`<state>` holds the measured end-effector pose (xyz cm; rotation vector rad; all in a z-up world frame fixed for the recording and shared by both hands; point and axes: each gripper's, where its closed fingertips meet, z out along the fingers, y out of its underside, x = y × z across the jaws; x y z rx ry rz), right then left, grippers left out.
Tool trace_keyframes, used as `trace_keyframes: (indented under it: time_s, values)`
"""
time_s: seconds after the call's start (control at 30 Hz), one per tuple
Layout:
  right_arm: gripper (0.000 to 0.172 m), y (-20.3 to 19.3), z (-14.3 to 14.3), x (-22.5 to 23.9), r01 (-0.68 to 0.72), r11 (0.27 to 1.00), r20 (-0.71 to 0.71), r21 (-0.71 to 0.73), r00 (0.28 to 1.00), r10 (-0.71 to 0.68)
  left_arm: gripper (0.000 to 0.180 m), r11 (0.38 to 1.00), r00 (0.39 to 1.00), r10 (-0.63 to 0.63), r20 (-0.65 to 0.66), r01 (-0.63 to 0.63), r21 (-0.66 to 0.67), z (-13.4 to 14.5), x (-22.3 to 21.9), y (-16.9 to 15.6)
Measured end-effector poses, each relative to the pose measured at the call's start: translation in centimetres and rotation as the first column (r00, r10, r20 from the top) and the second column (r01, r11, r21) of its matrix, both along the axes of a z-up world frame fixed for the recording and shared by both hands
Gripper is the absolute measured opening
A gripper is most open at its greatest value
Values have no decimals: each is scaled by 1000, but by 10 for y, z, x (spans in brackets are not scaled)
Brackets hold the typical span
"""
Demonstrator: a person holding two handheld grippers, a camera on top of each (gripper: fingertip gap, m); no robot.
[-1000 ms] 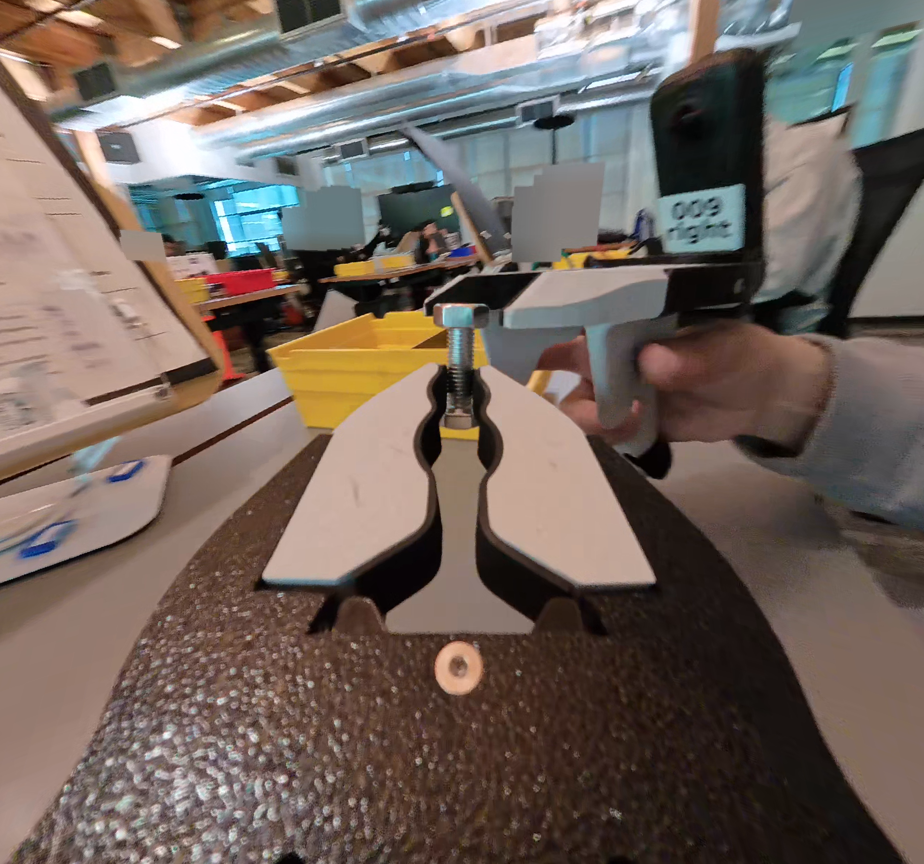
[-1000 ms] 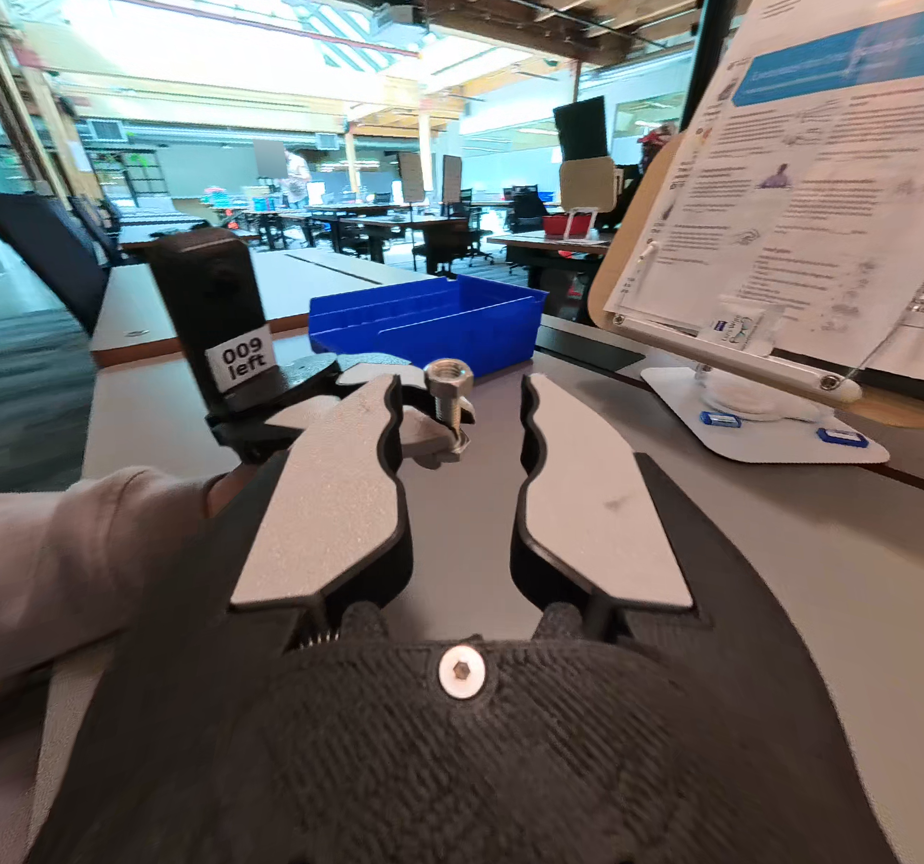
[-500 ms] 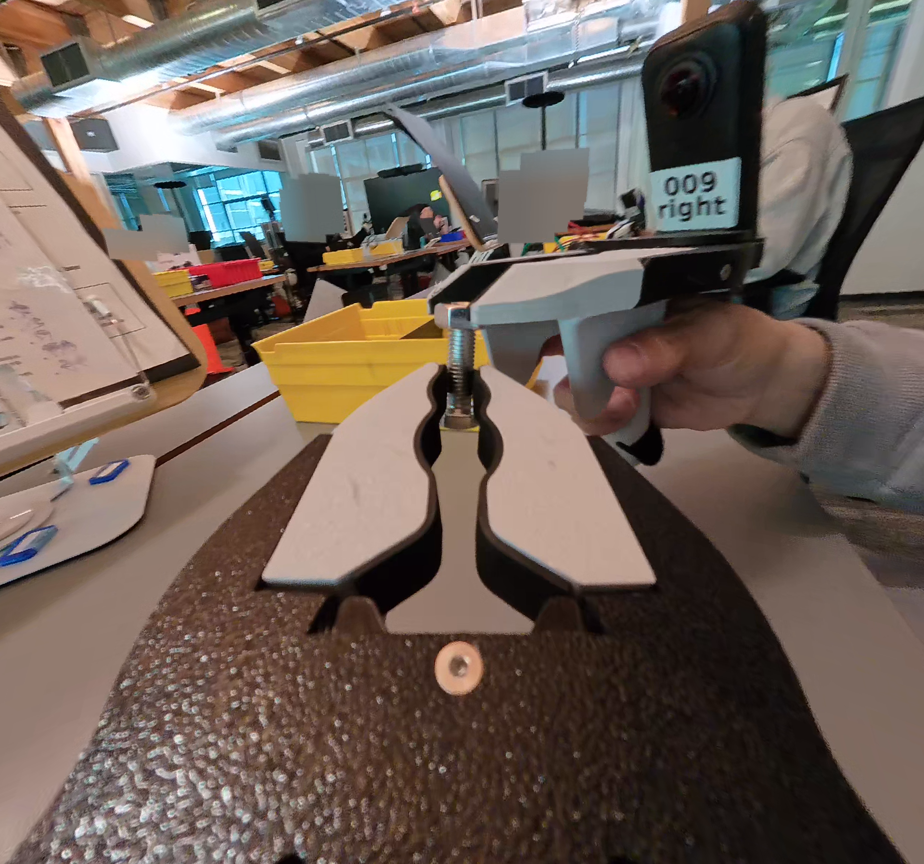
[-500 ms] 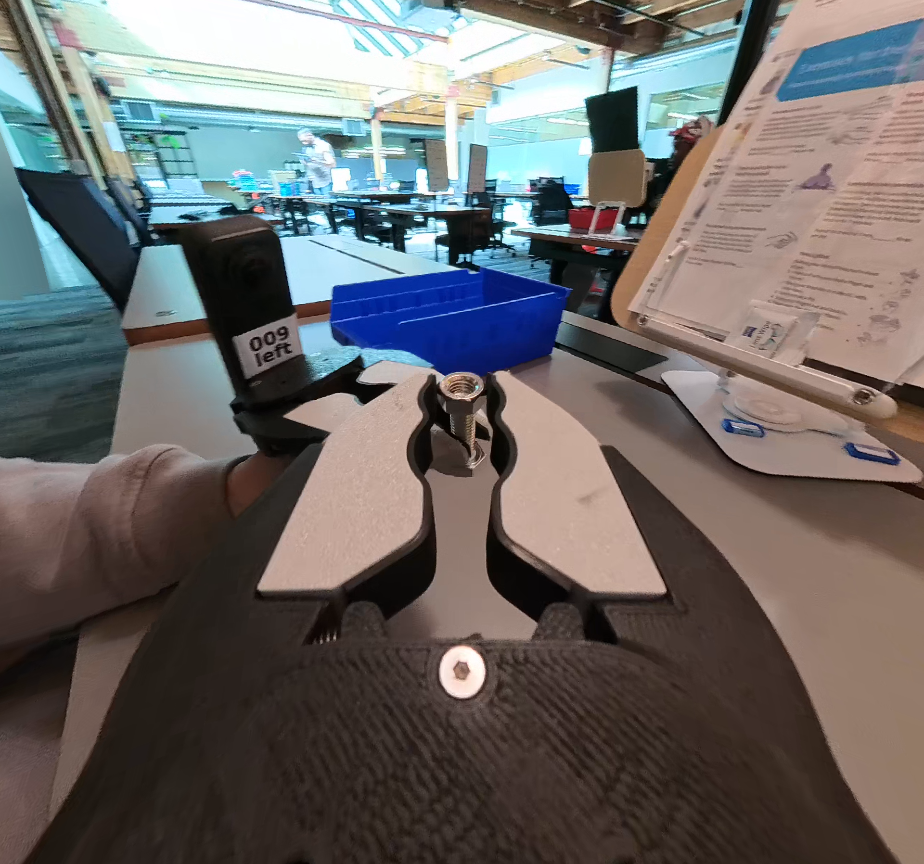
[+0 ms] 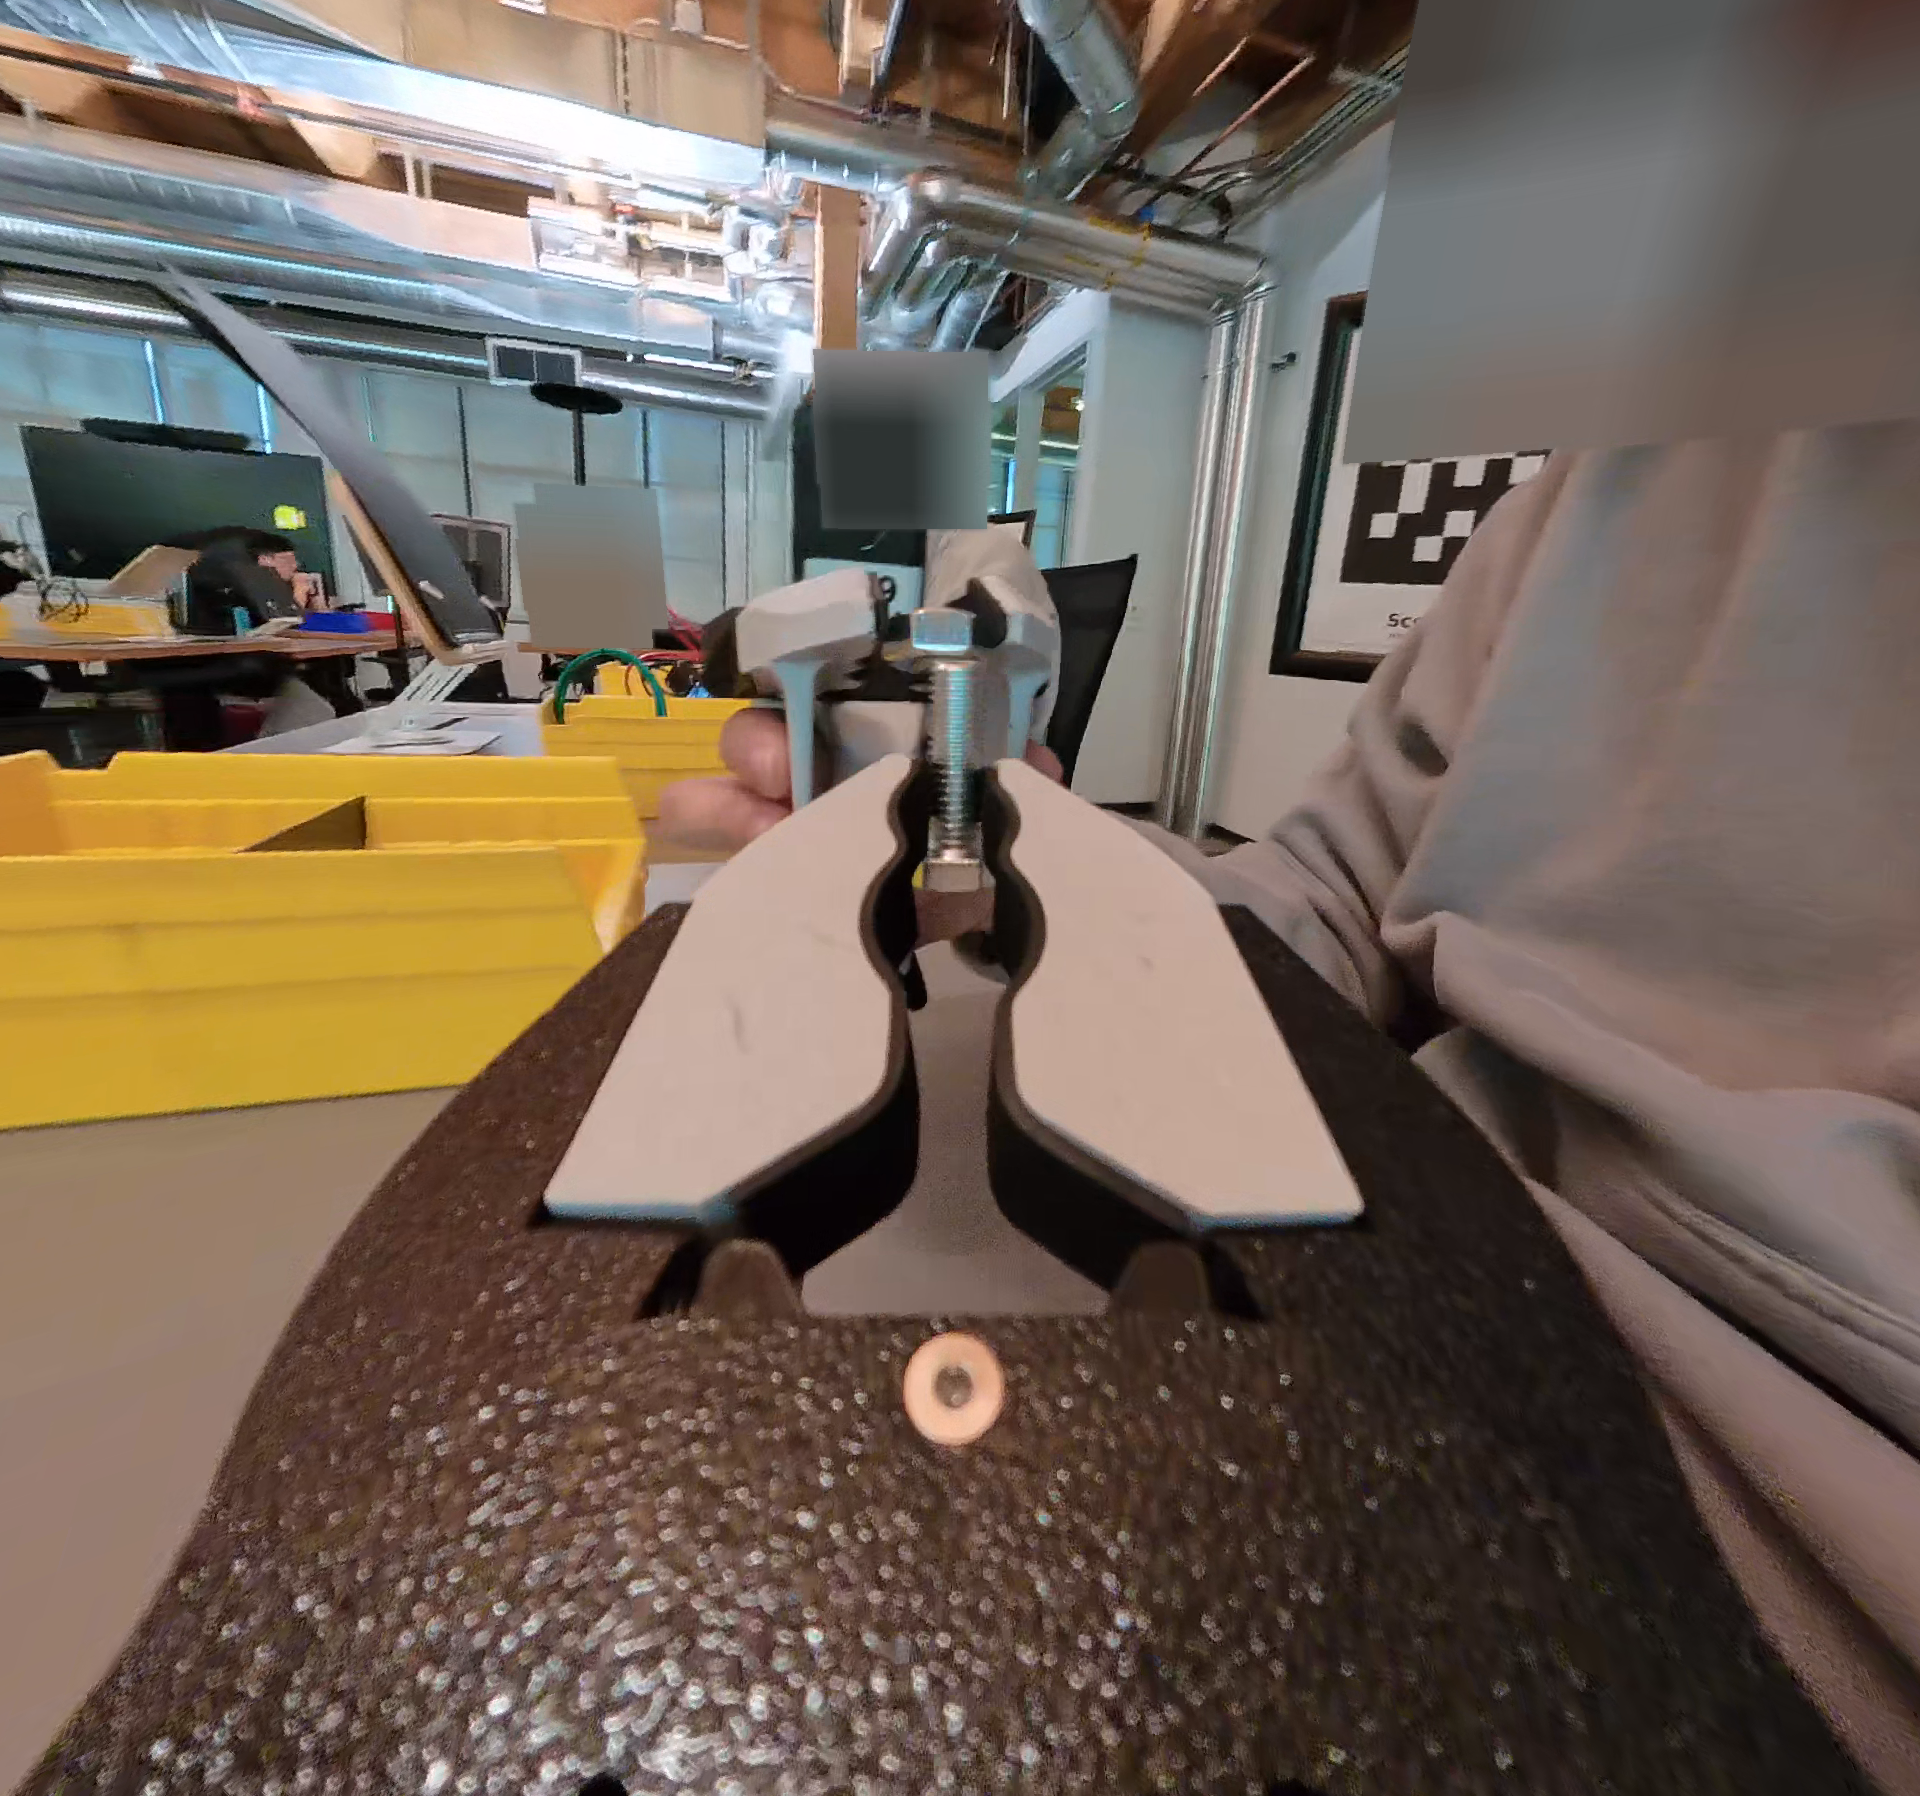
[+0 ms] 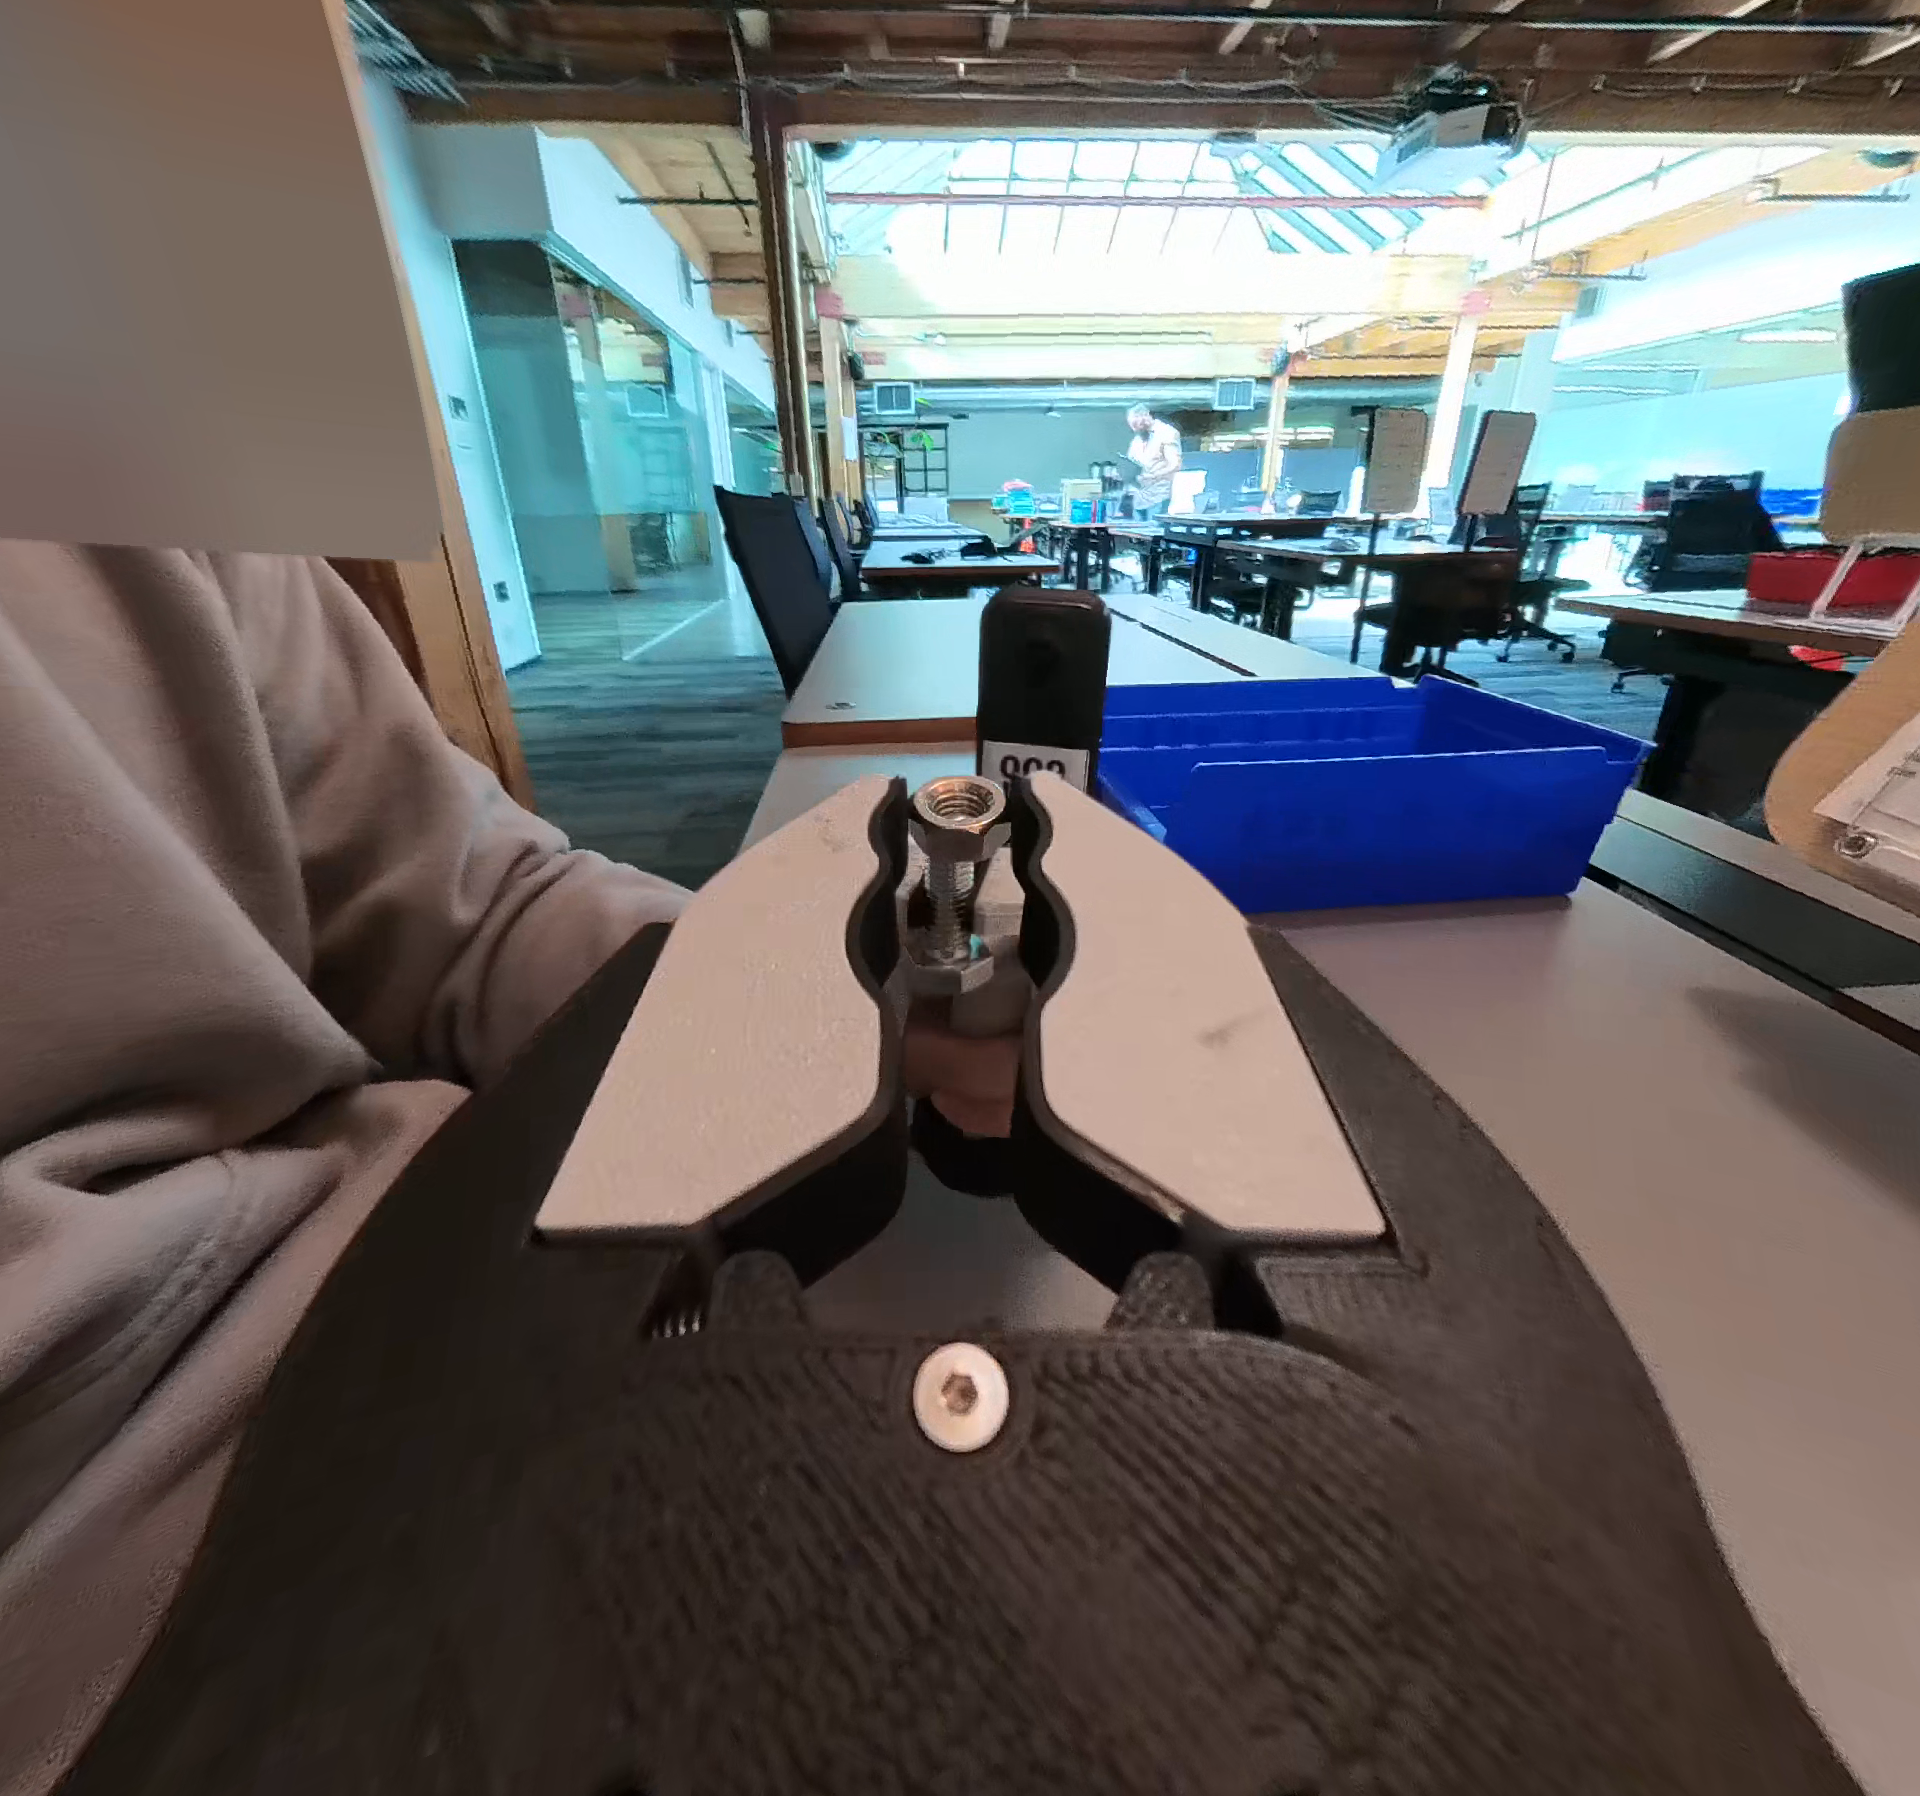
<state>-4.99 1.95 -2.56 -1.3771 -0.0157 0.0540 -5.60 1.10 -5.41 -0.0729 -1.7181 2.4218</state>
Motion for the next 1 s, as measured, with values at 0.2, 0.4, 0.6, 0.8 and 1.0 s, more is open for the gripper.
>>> trace_keyframes:
  time_s: [0.2, 0.4, 0.6, 0.8, 1.0]
  values:
    - [19, -52, 11, 62, 458, 887, 61, -54, 889, -455, 8, 985, 986, 158, 50, -161, 65, -8, 17, -1]
    - [19, -208, -54, 154, 908, 181, 274, -377, 297, -915, 9, 962, 970, 235, 69, -242, 126, -17, 26, -5]
    - [19, -233, -112, 172, 850, 76, 297, -522, 264, -917, 8, 948, 960, 264, 91, -276, 159, -22, 29, -7]
    - [19, -228, -115, 170, 834, 121, 254, -539, 298, -920, 9, 948, 961, 265, 82, -275, 158, -22, 31, -6]
    - [36, -226, -90, 155, 823, 133, 245, -553, 313, -918, 8, 947, 960, 270, 74, -279, 157, -22, 32, -5]
